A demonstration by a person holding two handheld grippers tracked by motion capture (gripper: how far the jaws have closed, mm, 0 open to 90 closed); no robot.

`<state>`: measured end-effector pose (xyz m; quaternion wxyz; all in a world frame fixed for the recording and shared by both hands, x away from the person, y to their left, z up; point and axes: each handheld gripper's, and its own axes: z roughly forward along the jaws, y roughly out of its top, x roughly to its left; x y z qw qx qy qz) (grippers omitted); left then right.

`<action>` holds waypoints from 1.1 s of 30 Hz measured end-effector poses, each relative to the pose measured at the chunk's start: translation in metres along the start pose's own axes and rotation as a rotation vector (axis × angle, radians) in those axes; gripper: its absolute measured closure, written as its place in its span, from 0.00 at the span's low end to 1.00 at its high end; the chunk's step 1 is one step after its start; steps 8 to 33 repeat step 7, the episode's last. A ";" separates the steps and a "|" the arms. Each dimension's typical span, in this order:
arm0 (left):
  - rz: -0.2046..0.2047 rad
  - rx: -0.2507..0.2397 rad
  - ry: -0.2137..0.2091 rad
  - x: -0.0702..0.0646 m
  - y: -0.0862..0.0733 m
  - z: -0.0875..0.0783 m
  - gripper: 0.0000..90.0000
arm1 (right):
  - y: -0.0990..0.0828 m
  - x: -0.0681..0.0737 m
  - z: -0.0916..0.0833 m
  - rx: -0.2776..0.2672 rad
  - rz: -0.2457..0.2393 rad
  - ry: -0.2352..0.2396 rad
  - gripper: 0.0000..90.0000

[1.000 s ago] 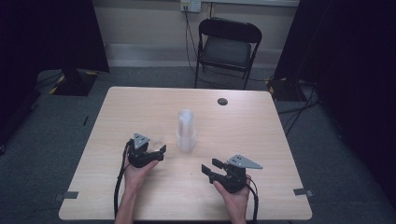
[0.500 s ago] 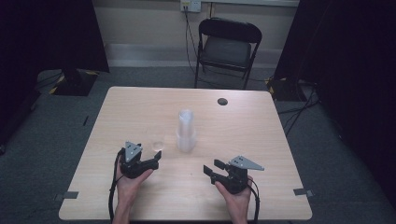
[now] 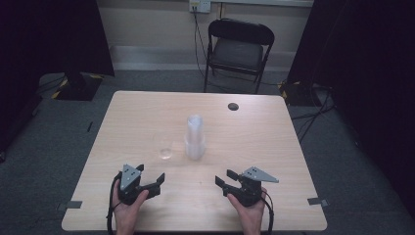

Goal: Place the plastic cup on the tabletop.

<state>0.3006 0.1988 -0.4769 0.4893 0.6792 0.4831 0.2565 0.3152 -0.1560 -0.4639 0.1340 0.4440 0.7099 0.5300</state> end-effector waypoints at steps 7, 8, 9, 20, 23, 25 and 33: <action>-0.027 -0.035 0.019 0.000 -0.007 -0.011 0.18 | -0.002 -0.003 0.003 0.004 -0.005 -0.026 0.42; -0.027 -0.035 0.019 0.000 -0.007 -0.011 0.18 | -0.002 -0.003 0.003 0.004 -0.005 -0.026 0.42; -0.027 -0.035 0.019 0.000 -0.007 -0.011 0.18 | -0.002 -0.003 0.003 0.004 -0.005 -0.026 0.42; -0.027 -0.035 0.019 0.000 -0.007 -0.011 0.18 | -0.002 -0.003 0.003 0.004 -0.005 -0.026 0.42; -0.027 -0.035 0.019 0.000 -0.007 -0.011 0.18 | -0.002 -0.003 0.003 0.004 -0.005 -0.026 0.42; -0.027 -0.035 0.019 0.000 -0.007 -0.011 0.18 | -0.002 -0.003 0.003 0.004 -0.005 -0.026 0.42; -0.027 -0.035 0.019 0.000 -0.007 -0.011 0.18 | -0.002 -0.003 0.003 0.004 -0.005 -0.026 0.42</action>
